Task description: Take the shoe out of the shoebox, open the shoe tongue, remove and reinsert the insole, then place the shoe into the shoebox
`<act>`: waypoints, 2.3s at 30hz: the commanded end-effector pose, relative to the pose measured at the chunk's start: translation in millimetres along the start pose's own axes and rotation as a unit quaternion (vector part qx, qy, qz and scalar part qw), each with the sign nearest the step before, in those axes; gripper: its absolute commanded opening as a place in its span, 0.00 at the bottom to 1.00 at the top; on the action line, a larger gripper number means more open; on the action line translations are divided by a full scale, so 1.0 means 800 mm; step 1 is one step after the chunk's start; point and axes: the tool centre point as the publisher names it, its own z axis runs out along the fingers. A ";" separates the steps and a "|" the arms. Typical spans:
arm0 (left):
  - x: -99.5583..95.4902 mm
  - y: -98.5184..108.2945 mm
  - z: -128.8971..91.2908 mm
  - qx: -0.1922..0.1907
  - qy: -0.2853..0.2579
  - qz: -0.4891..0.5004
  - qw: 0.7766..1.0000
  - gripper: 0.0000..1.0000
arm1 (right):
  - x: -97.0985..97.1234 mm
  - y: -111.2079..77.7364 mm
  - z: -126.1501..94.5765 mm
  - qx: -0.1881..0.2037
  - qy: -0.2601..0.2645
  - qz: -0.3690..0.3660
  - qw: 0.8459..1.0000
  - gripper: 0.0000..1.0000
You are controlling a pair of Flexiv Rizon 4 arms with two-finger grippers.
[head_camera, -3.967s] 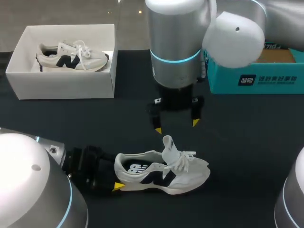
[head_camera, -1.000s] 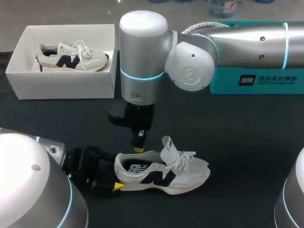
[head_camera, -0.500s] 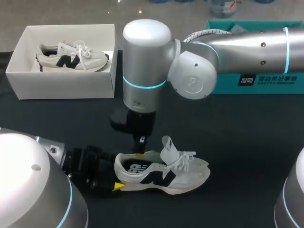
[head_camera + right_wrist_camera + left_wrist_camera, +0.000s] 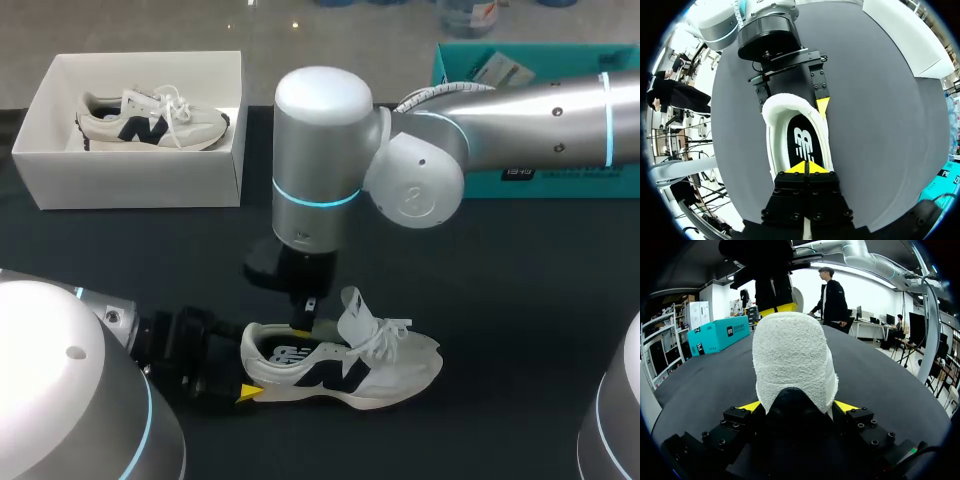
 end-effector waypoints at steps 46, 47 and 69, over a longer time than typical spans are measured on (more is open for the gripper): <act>-0.001 0.009 0.001 -0.001 0.001 0.000 1.000 0.00 | -0.013 -0.021 0.035 0.050 -0.026 0.016 0.998 0.41; -0.001 0.009 0.001 -0.001 0.001 0.000 1.000 0.00 | -0.014 -0.021 0.035 0.050 -0.026 0.015 0.998 0.42; -0.001 0.009 0.001 -0.001 0.001 0.000 1.000 0.00 | 0.008 -0.005 0.106 0.052 -0.004 0.021 0.998 0.42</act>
